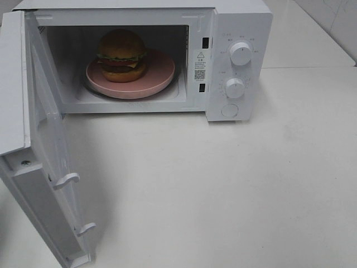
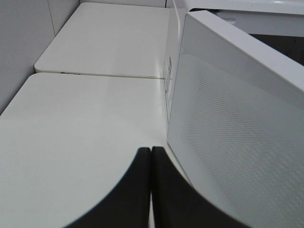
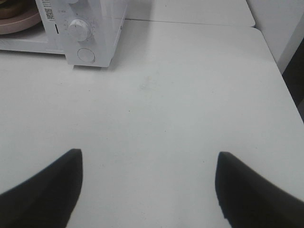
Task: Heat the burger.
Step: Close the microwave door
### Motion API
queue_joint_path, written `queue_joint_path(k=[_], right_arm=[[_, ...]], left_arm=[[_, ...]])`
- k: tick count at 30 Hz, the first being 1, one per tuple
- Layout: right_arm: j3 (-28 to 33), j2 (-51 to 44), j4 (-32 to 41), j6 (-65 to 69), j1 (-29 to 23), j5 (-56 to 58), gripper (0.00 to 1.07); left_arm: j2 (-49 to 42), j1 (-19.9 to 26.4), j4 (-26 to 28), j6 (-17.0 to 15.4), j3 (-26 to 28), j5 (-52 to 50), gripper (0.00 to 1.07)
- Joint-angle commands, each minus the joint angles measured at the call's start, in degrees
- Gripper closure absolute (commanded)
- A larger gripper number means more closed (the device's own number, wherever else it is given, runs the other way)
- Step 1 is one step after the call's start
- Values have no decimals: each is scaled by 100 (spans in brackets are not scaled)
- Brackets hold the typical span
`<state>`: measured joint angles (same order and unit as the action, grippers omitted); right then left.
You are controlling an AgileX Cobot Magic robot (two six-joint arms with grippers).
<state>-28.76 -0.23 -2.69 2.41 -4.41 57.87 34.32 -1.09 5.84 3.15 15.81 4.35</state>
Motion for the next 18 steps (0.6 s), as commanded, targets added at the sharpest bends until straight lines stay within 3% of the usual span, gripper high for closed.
queue_joint_path(k=[1, 7, 9, 11, 12, 13, 15, 16, 17, 18], right_arm=[[17, -155, 17, -63, 40, -97, 31], [17, -155, 17, -63, 40, -97, 31], [17, -155, 17, -63, 40, -97, 31], [17, -155, 17, -63, 40, -97, 31], [17, -155, 17, -63, 40, -97, 31], [17, -155, 17, -63, 40, -97, 31], [17, -155, 17, -63, 40, -97, 31], [17, -155, 17, -63, 40, -97, 31], [17, -155, 17, -63, 40, -97, 31], [17, -155, 17, -63, 40, -97, 31]], left_arm=[[201, 11, 46, 29, -218, -659, 107], [905, 11, -40, 29, -372, -1301, 107], [1192, 11, -286, 29, -384, -1616, 107], [1593, 11, -917, 23, -435, -2257, 107], [1593, 11, -917, 23, -435, -2257, 107], [1925, 11, -1427, -74, -510, -2825, 107], [2097, 11, -1650, -218, -521, -3060, 107], [2406, 11, -2011, -539, -521, -3323, 107], [2406, 11, -2011, -539, -521, -3323, 107], [2727, 11, -2406, -819, -521, -3644, 107]])
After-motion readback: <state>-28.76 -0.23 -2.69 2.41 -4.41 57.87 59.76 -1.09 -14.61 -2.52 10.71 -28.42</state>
